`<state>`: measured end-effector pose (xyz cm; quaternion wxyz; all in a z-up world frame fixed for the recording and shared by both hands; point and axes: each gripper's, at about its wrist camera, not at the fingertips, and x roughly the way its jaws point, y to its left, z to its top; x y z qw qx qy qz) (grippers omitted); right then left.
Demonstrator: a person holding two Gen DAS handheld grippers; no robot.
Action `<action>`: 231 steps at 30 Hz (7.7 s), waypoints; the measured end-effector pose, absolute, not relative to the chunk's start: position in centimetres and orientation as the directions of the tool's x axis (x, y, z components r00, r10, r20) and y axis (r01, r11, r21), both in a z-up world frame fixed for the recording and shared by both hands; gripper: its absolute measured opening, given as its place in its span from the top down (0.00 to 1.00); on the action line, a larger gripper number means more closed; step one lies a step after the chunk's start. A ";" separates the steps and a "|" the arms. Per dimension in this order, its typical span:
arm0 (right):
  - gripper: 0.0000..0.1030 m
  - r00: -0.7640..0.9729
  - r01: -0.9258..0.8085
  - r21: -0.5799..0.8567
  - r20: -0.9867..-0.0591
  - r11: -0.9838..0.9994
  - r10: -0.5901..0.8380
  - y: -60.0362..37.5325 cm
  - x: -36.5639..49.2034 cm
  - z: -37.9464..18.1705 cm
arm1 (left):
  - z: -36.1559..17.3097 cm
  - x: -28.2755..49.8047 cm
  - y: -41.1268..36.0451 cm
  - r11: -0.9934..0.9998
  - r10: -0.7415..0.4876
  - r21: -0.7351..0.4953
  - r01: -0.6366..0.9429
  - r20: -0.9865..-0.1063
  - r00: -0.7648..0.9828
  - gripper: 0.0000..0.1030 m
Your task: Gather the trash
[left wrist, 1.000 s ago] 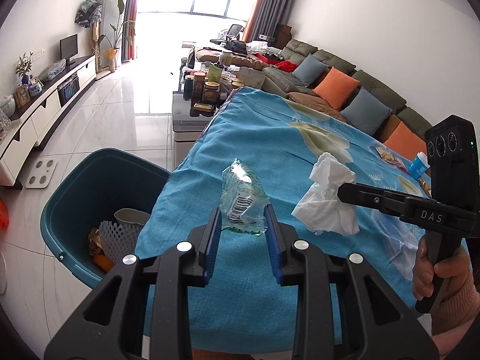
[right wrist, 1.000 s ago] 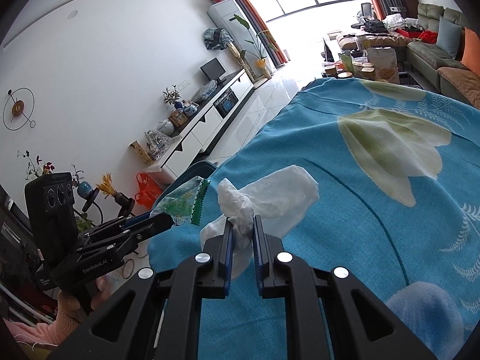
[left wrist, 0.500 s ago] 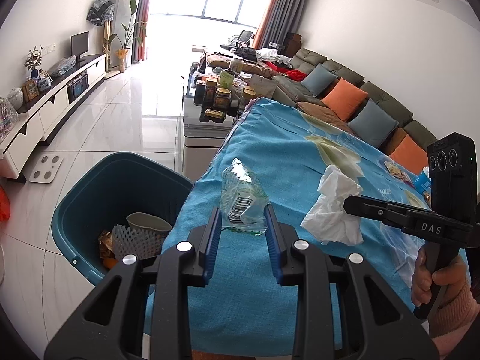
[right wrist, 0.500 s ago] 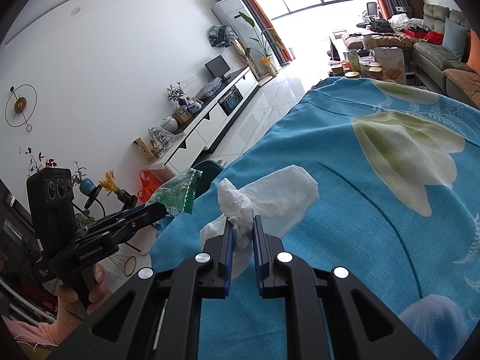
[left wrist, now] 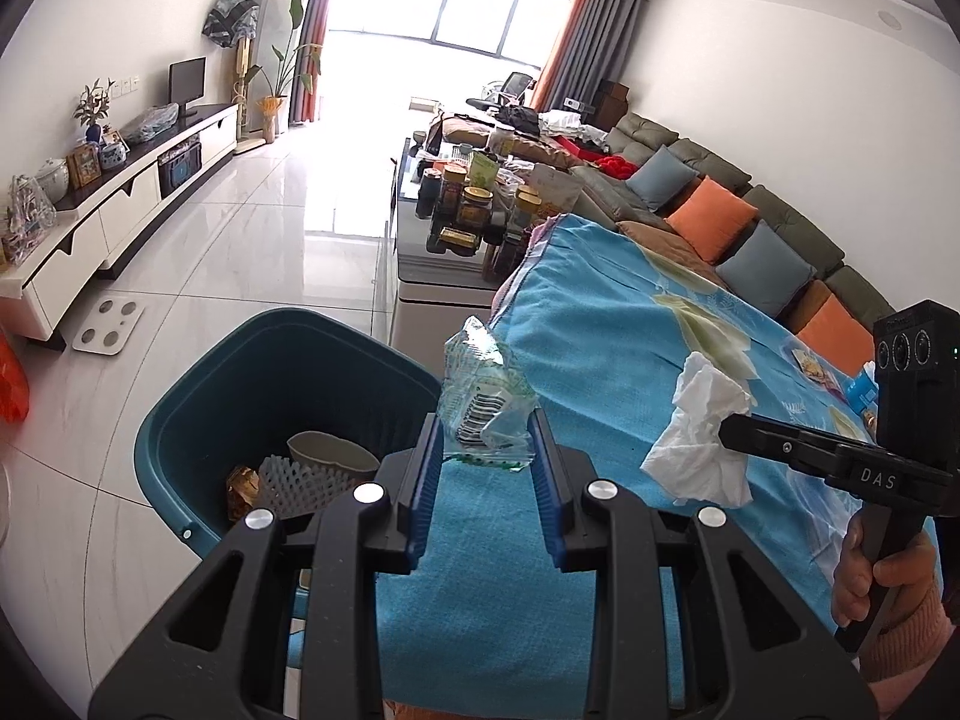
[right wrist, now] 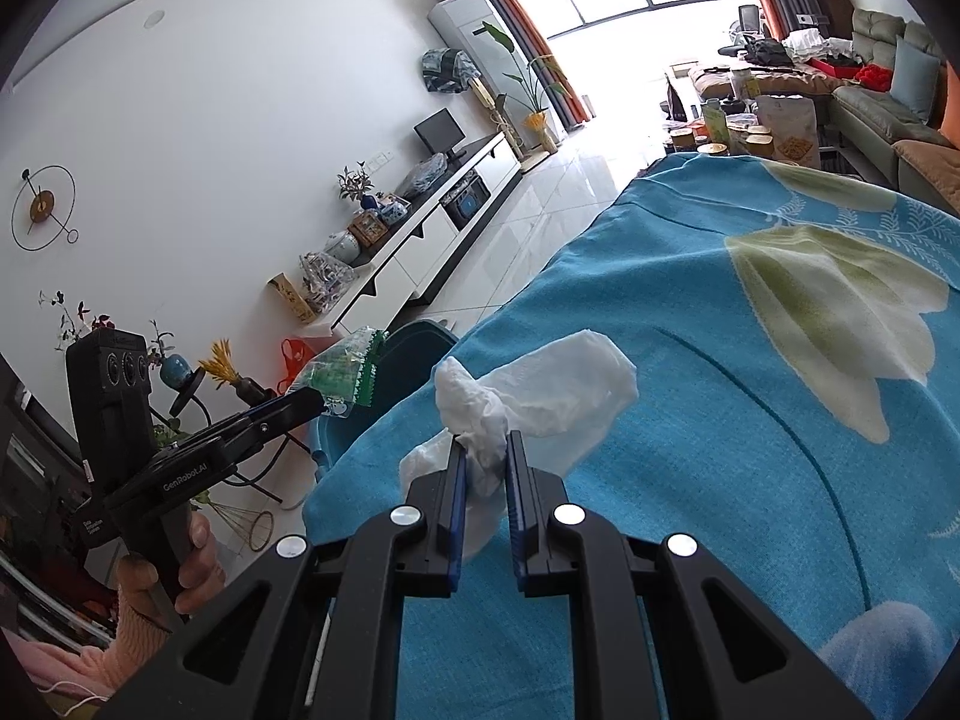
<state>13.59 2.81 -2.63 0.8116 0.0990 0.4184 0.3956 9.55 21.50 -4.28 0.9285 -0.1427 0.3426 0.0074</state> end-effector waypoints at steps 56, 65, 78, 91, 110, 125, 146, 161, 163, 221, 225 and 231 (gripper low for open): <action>0.89 0.177 -0.717 0.439 -0.636 0.541 0.751 16.3 14.5 -2.2 | -7.4 9.4 30.7 0.921 0.094 -0.218 -0.322 -0.678 0.729 0.72; 0.89 0.158 -0.729 0.423 -0.661 0.538 0.733 18.7 15.6 -2.7 | -8.0 10.2 30.9 0.917 0.109 -0.207 -0.340 -0.691 0.715 0.72; 0.87 0.141 -0.733 0.394 -0.709 0.554 0.691 21.6 16.0 -3.6 | -9.7 11.2 31.4 0.910 0.115 -0.202 -0.362 -0.717 0.688 0.71; 0.78 0.147 -0.721 0.385 -0.728 0.576 0.670 22.6 16.1 -4.2 | -10.9 11.7 31.7 0.904 0.117 -0.202 -0.378 -0.732 0.671 0.64; 0.40 0.306 -0.693 0.347 -0.652 0.632 0.693 16.4 14.0 -1.7 | -7.9 8.0 28.7 0.927 0.154 -0.177 -0.331 -0.625 0.766 0.10; 0.07 0.692 -0.529 0.132 -0.505 0.839 0.515 2.2 7.1 1.4 | -4.1 4.9 18.3 0.968 0.135 -0.121 -0.218 -0.482 0.866 0.05; 0.07 0.901 -0.157 0.089 -0.394 0.984 0.179 -12.2 1.3 0.5 | -2.3 7.0 2.2 0.999 -0.042 -0.021 0.037 -0.338 0.940 0.05; 0.07 0.939 -0.021 0.067 -0.340 0.998 0.042 -15.8 -0.6 1.0 | -1.3 6.2 -1.4 0.997 -0.077 -0.006 0.078 -0.259 0.963 0.05; 0.07 0.942 -0.007 0.063 -0.334 0.998 0.028 -16.1 -0.9 1.1 | -1.3 6.1 -1.7 0.996 -0.082 -0.004 0.084 -0.254 0.964 0.05; 0.07 0.962 0.067 0.039 -0.267 0.997 -0.054 -17.2 -3.0 2.7 | -1.4 5.6 -2.5 0.997 -0.067 0.009 0.071 -0.226 0.972 0.05; 0.07 0.963 0.067 0.037 -0.266 0.997 -0.055 -17.3 -2.9 2.8 | -1.4 5.6 -2.5 0.997 -0.066 0.009 0.070 -0.226 0.972 0.05; 0.07 0.962 0.068 0.036 -0.268 0.997 -0.056 -17.2 -2.7 2.9 | -1.4 5.6 -2.5 0.998 -0.064 0.011 0.068 -0.225 0.972 0.05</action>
